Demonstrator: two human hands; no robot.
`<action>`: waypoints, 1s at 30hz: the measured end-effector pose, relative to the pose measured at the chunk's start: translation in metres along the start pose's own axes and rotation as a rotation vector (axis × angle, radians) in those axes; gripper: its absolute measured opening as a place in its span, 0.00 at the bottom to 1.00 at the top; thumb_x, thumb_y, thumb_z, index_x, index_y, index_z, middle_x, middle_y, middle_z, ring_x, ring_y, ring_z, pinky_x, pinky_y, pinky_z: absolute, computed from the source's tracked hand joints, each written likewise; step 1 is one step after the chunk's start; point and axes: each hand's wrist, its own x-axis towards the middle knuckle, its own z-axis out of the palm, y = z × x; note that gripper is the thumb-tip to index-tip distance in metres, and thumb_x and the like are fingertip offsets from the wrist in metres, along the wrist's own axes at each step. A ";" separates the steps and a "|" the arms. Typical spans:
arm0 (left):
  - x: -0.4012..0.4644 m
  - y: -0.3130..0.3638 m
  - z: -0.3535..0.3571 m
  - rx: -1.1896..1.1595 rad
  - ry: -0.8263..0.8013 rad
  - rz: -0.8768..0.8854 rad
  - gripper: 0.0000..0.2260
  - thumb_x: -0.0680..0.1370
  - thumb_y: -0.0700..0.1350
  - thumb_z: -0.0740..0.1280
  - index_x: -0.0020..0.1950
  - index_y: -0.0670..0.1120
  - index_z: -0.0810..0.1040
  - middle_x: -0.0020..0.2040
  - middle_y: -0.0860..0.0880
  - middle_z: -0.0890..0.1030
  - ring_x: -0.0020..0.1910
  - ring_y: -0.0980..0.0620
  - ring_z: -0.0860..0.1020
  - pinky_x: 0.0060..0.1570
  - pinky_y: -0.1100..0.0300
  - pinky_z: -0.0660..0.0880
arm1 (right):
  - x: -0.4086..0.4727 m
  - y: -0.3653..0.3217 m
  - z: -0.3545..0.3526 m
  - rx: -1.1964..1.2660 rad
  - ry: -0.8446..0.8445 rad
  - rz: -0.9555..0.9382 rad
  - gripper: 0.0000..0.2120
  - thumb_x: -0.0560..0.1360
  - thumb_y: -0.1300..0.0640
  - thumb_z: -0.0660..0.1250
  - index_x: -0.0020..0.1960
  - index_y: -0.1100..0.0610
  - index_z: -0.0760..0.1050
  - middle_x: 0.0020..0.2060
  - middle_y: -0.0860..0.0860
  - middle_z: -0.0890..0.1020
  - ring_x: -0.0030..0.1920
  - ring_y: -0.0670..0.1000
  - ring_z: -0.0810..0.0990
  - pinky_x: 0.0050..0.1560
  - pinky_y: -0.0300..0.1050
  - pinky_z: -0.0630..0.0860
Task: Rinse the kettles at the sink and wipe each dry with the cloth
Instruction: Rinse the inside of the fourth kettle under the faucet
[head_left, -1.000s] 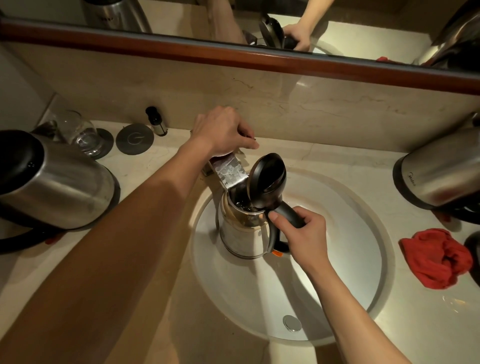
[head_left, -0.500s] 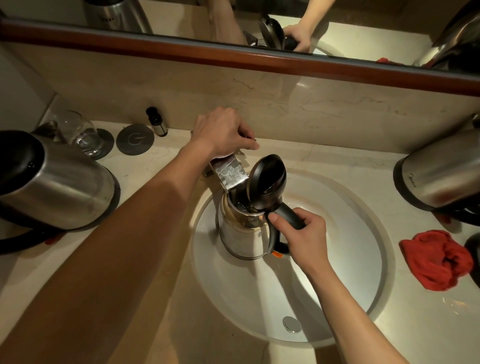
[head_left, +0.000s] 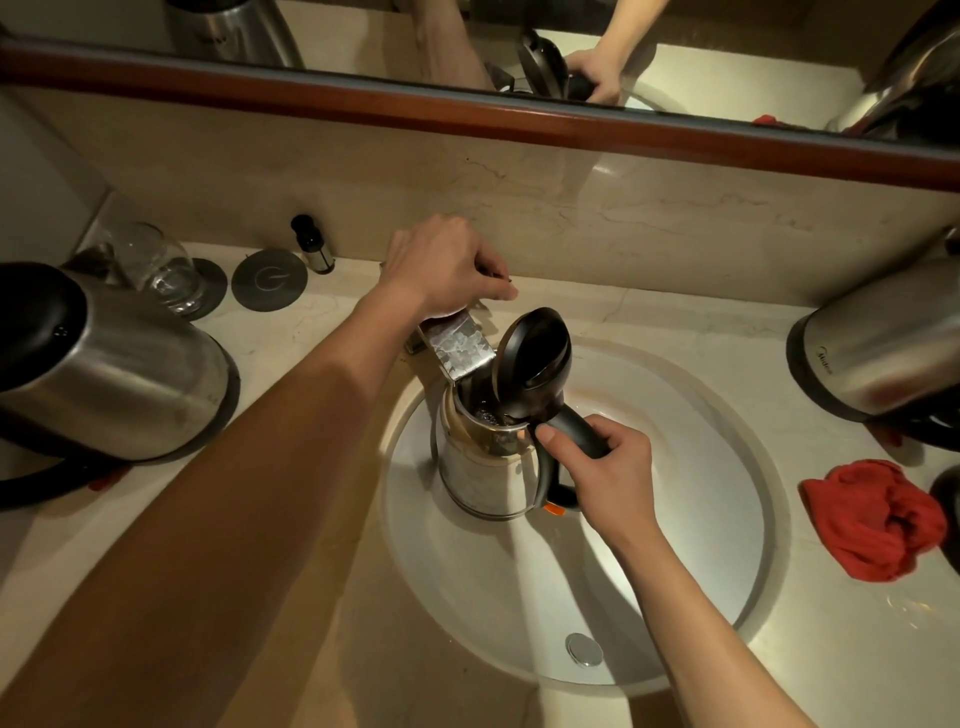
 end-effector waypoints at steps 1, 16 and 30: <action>0.000 0.000 0.000 -0.002 -0.002 0.000 0.13 0.73 0.63 0.71 0.52 0.59 0.85 0.48 0.58 0.83 0.51 0.53 0.75 0.46 0.56 0.63 | 0.000 0.000 0.000 -0.005 0.001 0.001 0.17 0.73 0.59 0.79 0.33 0.65 0.76 0.24 0.43 0.71 0.28 0.43 0.67 0.32 0.33 0.65; -0.001 0.001 0.000 -0.007 0.001 0.002 0.12 0.73 0.62 0.71 0.52 0.58 0.85 0.44 0.59 0.80 0.47 0.56 0.72 0.47 0.56 0.63 | 0.000 0.001 0.001 -0.017 0.027 -0.010 0.18 0.72 0.58 0.80 0.35 0.68 0.76 0.26 0.53 0.72 0.29 0.45 0.68 0.32 0.33 0.66; -0.002 0.004 -0.001 0.001 0.008 -0.017 0.10 0.74 0.59 0.71 0.50 0.57 0.85 0.39 0.61 0.76 0.46 0.56 0.71 0.47 0.57 0.63 | 0.001 0.000 0.001 -0.002 0.033 -0.003 0.20 0.72 0.59 0.80 0.34 0.70 0.73 0.27 0.51 0.70 0.28 0.44 0.67 0.31 0.32 0.65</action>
